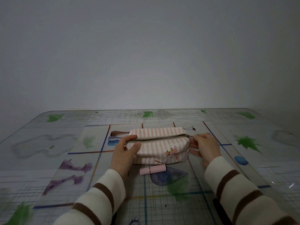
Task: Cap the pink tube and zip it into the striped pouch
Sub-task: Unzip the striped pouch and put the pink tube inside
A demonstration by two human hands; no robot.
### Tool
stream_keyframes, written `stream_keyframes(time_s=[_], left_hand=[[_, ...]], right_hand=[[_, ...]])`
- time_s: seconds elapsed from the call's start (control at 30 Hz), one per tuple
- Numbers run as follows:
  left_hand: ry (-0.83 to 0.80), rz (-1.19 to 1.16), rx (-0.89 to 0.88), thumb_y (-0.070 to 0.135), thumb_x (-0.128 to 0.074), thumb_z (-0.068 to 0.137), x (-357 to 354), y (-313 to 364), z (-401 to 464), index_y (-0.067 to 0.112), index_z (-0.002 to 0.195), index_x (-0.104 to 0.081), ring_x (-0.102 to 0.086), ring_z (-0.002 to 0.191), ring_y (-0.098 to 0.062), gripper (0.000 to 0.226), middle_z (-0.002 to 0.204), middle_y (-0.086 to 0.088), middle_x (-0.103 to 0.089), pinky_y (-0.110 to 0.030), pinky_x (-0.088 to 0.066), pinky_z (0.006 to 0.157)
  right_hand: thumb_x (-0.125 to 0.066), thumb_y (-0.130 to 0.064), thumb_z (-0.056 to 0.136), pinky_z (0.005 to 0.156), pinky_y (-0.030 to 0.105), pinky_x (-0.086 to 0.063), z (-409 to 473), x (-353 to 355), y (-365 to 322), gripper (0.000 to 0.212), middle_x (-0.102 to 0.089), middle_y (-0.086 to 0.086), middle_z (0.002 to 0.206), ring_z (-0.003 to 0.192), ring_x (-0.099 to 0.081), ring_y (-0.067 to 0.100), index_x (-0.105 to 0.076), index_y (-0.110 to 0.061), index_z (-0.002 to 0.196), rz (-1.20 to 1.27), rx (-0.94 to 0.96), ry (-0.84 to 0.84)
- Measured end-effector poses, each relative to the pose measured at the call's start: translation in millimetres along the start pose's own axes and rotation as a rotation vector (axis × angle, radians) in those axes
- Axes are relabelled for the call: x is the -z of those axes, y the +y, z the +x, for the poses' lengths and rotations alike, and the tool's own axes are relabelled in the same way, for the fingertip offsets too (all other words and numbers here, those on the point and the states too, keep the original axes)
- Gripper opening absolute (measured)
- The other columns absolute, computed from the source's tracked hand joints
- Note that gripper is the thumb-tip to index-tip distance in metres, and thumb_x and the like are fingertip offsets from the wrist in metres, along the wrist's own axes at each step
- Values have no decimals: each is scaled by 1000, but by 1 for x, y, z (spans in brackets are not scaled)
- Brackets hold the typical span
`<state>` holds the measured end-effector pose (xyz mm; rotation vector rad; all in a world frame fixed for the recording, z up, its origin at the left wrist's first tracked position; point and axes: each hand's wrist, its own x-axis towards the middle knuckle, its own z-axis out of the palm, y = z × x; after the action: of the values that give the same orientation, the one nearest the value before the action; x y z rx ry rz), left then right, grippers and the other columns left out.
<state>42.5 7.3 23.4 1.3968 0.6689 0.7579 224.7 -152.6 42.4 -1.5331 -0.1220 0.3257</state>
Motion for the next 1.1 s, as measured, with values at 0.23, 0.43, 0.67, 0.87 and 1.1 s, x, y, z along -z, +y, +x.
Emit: stream_keyframes(time_s=[0.23, 0.43, 0.67, 0.87, 1.1], left_hand=[[-14, -13, 3, 17, -66, 84, 0, 1, -3, 32, 102, -64, -64, 96, -19, 24, 112, -5, -64, -29, -54, 75], [-10, -42, 5, 15, -65, 84, 0, 2, -4, 29, 101, -66, -64, 99, -26, 22, 112, -11, -64, -41, -55, 85], [-5, -56, -5, 13, -65, 84, -1, 1, -5, 25, 102, -66, -64, 100, -28, 22, 112, -14, -65, -40, -54, 84], [-12, -46, 3, 16, -64, 84, 0, 1, -5, 26, 104, -65, -63, 101, -25, 22, 114, -10, -62, -39, -54, 86], [-17, -19, 7, 21, -65, 84, 0, 0, -4, 31, 104, -64, -62, 103, -26, 22, 119, -12, -60, -44, -53, 90]], right_hand=[[-49, -7, 89, 59, 33, -54, 2, 3, 8, 9, -69, 15, 83, 74, -67, 26, -57, -7, 83, 6, -62, 1], [-49, -7, 85, 55, 30, -53, 5, 1, 16, 12, -68, 17, 79, 67, -65, 25, -60, -5, 80, -34, -68, 15], [-49, -7, 86, 57, 34, -56, 7, 1, 24, 15, -65, 18, 77, 69, -66, 28, -56, -5, 73, -150, -69, 13], [-51, -7, 87, 65, 40, -60, 6, 3, 24, 19, -67, 19, 77, 69, -68, 29, -56, -5, 69, -242, -39, 17], [-55, -11, 87, 59, 33, -58, 3, 4, 23, 20, -66, 16, 72, 62, -66, 25, -56, -6, 68, -401, -3, 10]])
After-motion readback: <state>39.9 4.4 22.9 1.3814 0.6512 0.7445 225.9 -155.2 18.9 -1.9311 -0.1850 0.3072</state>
